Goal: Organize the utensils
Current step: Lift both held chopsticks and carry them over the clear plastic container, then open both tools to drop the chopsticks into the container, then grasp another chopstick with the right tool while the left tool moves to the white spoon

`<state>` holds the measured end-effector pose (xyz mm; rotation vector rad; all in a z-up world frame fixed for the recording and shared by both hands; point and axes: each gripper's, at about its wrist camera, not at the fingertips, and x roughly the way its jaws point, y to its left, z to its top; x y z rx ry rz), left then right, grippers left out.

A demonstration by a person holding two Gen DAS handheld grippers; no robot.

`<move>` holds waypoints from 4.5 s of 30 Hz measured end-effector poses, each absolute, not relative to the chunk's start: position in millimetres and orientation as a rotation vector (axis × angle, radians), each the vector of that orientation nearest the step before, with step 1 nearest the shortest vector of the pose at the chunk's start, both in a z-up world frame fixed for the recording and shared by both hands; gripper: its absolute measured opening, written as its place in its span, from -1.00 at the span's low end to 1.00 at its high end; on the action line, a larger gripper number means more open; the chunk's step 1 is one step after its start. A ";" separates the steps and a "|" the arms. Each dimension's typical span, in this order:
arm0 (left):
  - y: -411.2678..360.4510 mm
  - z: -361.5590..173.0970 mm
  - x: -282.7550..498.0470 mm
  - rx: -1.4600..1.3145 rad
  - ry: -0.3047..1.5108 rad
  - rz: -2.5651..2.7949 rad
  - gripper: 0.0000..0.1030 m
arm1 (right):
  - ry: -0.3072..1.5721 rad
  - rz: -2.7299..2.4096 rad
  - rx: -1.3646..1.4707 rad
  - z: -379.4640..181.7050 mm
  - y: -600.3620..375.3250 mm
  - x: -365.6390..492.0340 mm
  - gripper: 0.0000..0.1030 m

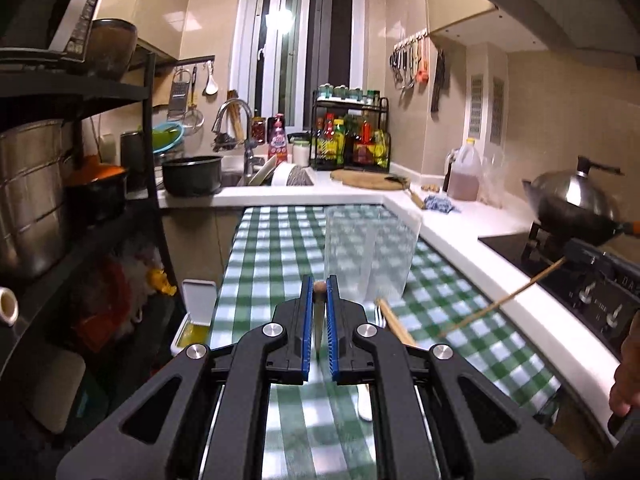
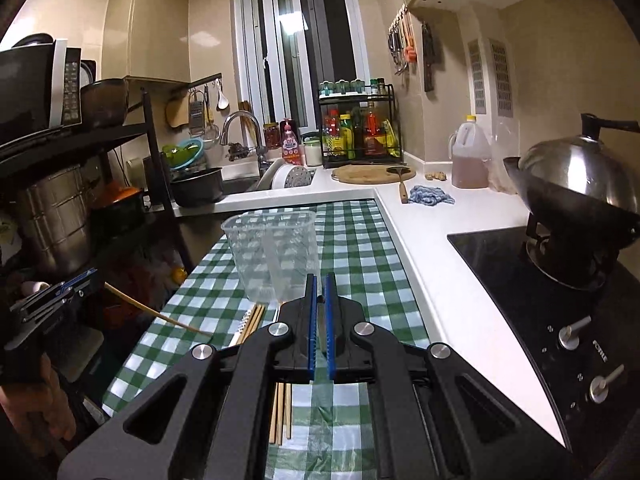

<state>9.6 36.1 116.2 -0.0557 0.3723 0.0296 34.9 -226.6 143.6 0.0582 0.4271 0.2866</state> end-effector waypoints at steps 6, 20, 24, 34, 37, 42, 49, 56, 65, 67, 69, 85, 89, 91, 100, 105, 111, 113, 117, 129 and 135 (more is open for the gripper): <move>48.6 141.7 44.5 -0.091 0.396 0.002 -0.87 | 0.476 0.304 0.073 160.3 -218.1 69.4 -0.93; 86.8 223.8 113.4 -0.192 0.412 -0.060 -0.88 | 0.503 0.375 0.117 261.0 -204.7 128.0 -0.93; 84.7 267.6 129.1 -0.182 0.310 -0.077 -0.87 | 0.413 0.387 0.113 305.6 -196.9 141.9 -0.93; 66.1 253.5 198.3 -0.198 0.311 -0.117 -0.88 | 0.447 0.403 0.063 287.4 -161.3 206.0 -0.93; 60.6 227.0 220.4 -0.204 0.380 -0.145 -0.87 | 0.493 0.409 0.045 262.3 -153.1 221.8 -0.93; 55.2 191.7 240.6 -0.204 0.465 -0.170 -0.87 | 0.576 0.407 0.048 224.0 -149.8 244.7 -0.92; 53.6 162.6 255.4 -0.209 0.548 -0.180 -0.87 | 0.678 0.399 0.071 182.4 -151.7 266.4 -0.89; 58.3 165.8 242.0 -0.198 0.526 -0.133 -0.16 | 0.715 0.337 0.071 174.8 -164.8 264.2 -0.15; 55.5 192.5 172.9 -0.147 0.388 -0.033 0.18 | 0.621 0.248 0.009 196.7 -183.3 220.4 -0.04; 53.5 195.3 155.6 -0.133 0.369 -0.025 0.20 | 0.575 0.232 -0.004 202.7 -187.9 199.0 -0.04; 50.1 194.9 137.0 -0.110 0.354 -0.021 0.21 | 0.531 0.221 -0.006 207.2 -193.8 178.4 -0.04; 24.5 90.5 43.2 -0.029 0.397 -0.013 0.14 | 0.428 0.273 0.001 125.6 -207.9 77.2 -0.21; 31.7 73.9 46.5 -0.085 0.453 -0.039 0.08 | 0.512 0.300 0.015 92.4 -208.5 78.7 -0.35; 34.2 66.3 48.4 -0.074 0.479 -0.027 0.06 | 0.563 0.300 0.028 76.4 -208.5 82.2 -0.41; 59.0 41.7 55.9 -0.174 0.595 -0.019 -0.70 | 0.698 0.361 0.060 38.2 -202.3 93.7 -0.86; 55.6 31.8 58.3 -0.192 0.637 -0.044 -0.70 | 0.828 0.430 0.030 13.2 -186.5 98.1 -0.87; 40.1 6.1 65.0 -0.239 0.756 -0.146 -0.70 | 0.960 0.476 0.009 -13.5 -171.4 99.2 -0.83; 32.6 -6.7 66.3 -0.253 0.803 -0.167 -0.70 | 0.974 0.474 -0.022 -17.5 -166.7 97.1 -0.81; 26.7 -19.9 65.8 -0.279 0.840 -0.174 -0.70 | 0.994 0.482 -0.044 -21.8 -162.5 94.0 -0.81; 26.0 -32.5 72.6 -0.318 0.892 -0.172 -0.52 | 0.985 0.441 -0.151 -23.0 -155.5 90.6 -0.89; 18.0 -40.3 73.7 -0.290 0.912 -0.144 -0.48 | 0.973 0.356 -0.144 -18.8 -168.4 96.4 -0.89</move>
